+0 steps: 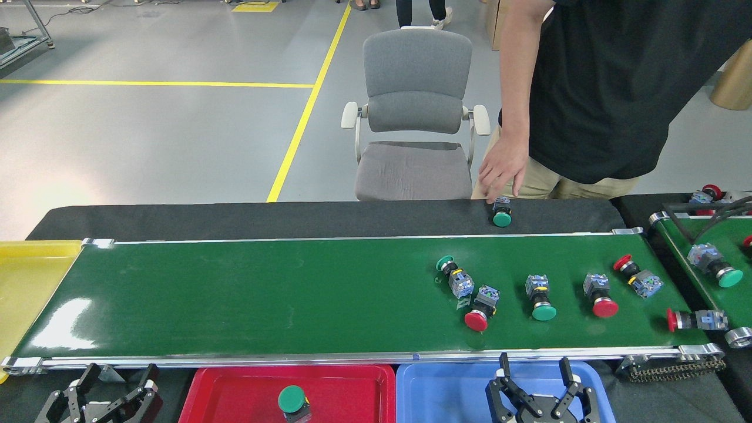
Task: Pick switch part from conveyor to tray
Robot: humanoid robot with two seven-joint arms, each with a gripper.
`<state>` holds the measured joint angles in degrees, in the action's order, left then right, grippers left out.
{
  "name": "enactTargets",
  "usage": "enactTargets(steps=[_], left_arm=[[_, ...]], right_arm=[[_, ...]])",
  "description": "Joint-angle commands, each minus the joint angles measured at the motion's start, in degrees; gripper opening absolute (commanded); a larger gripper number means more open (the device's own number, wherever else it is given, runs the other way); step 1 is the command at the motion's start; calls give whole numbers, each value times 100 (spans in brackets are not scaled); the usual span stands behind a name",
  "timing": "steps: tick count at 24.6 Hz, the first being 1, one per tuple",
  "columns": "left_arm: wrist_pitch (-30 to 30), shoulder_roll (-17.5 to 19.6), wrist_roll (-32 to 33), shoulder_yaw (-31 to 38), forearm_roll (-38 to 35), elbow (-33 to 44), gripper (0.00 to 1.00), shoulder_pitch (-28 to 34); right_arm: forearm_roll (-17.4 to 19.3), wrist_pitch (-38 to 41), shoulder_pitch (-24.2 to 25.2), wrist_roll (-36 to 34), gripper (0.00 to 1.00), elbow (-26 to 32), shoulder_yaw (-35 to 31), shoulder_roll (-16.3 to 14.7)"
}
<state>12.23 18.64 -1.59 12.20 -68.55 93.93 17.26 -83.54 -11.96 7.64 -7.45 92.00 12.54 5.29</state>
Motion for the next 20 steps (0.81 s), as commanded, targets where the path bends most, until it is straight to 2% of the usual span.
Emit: enactTargets(steps=[1,6,11,12,13,14,16,17,18,20], left_arm=[[7,87,-26,19,-1,38,100,-47],[7,96,-26,19,-1,56,100,-47],[-2,131,-17,-16,-18,47,100,-47],[-2,149,-17,-69,-18,38,100,-56],[-2,158,-17,-86,-18,38,100,-91],[-2,158,-17,-86,-18,29,100,-100],[-2,158,-17,-95,-18,29,100,-109],[-2,158,-17,-95,-18,29,100,-109],[-2,158,-17,-95,-18,29,100,-109],[7,158,-17,-95,-18,29,100,-109]], right_arm=[[-171,-131,-359,367,100,-199,196,148],[-277,-940,-1212,841,100,-1008,899,271],[-233,-1072,-1669,1096,99,-1624,1005,359],[-207,-1072,-1722,1096,91,-1694,996,359],[-207,-1063,-1775,1096,73,-1738,987,359],[-207,-1046,-1810,1096,50,-1764,996,324],[-207,-993,-1845,1096,24,-1764,1005,280],[-207,-984,-1845,1096,13,-1764,1013,271],[-216,-967,-1845,1096,8,-1755,1013,271],[-224,-879,-1845,1096,4,-1738,1057,227]])
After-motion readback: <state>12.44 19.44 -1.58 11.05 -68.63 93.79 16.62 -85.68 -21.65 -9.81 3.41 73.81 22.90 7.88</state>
